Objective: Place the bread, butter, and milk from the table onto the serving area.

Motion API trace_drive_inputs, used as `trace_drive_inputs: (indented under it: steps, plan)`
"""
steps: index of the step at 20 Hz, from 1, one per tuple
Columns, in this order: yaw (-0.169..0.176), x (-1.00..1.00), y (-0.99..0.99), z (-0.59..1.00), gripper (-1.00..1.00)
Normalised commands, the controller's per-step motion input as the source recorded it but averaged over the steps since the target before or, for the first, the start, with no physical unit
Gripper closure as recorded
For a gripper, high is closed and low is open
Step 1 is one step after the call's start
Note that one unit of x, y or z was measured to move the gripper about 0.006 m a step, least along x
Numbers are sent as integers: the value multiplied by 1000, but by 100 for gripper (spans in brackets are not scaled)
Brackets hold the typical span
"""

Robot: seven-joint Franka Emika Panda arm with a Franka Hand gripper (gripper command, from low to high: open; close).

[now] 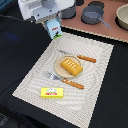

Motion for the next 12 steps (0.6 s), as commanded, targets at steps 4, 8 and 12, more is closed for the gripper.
trace_drive_inputs:
  steps: [4, 8, 12]
  plan:
    - [0, 906, 294, 0, 100]
    - [0, 896, 286, -6, 100]
    - [0, 893, 309, -59, 100]
